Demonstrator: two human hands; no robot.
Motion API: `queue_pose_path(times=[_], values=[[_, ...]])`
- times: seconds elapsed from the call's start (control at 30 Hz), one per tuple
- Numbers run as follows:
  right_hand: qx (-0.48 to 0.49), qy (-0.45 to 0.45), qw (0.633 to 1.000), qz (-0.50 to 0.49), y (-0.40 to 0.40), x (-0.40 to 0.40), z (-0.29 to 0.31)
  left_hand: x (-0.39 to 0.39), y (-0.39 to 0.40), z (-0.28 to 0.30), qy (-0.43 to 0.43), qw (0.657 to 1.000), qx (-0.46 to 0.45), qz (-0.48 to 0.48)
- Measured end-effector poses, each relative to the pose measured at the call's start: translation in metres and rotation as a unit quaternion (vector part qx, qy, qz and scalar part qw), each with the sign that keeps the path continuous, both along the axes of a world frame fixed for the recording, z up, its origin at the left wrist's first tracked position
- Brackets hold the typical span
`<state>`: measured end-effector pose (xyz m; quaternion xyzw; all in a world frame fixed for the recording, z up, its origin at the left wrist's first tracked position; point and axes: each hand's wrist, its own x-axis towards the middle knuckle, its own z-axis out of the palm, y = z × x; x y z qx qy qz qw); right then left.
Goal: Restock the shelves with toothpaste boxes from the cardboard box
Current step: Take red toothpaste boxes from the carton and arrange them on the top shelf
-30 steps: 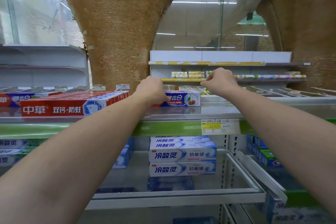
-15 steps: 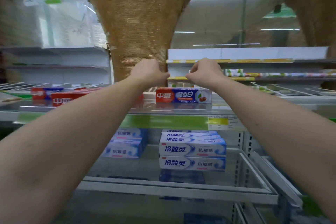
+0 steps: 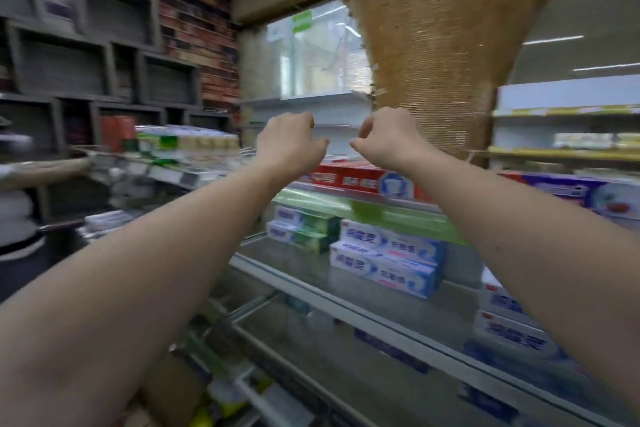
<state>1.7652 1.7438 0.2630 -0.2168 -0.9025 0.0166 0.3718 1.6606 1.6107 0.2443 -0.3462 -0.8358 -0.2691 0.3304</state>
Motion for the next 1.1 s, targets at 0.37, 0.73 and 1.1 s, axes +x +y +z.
queue_pose_path(times=[0.37,0.73,1.1], values=[[0.015,-0.036,0.984,0.173,-0.168,-0.167,-0.069,-0.133,-0.163,-0.077,-0.087,0.988,-0.02,0.125],[-0.051,-0.169,0.956,0.234,-0.286,-0.324,-0.225,-0.261,-0.308,-0.229,-0.216,0.948,-0.056,0.225],[-0.096,-0.326,0.904,0.261,-0.316,-0.436,-0.38,-0.339,-0.369,-0.383,-0.357,0.881,-0.094,0.296]])
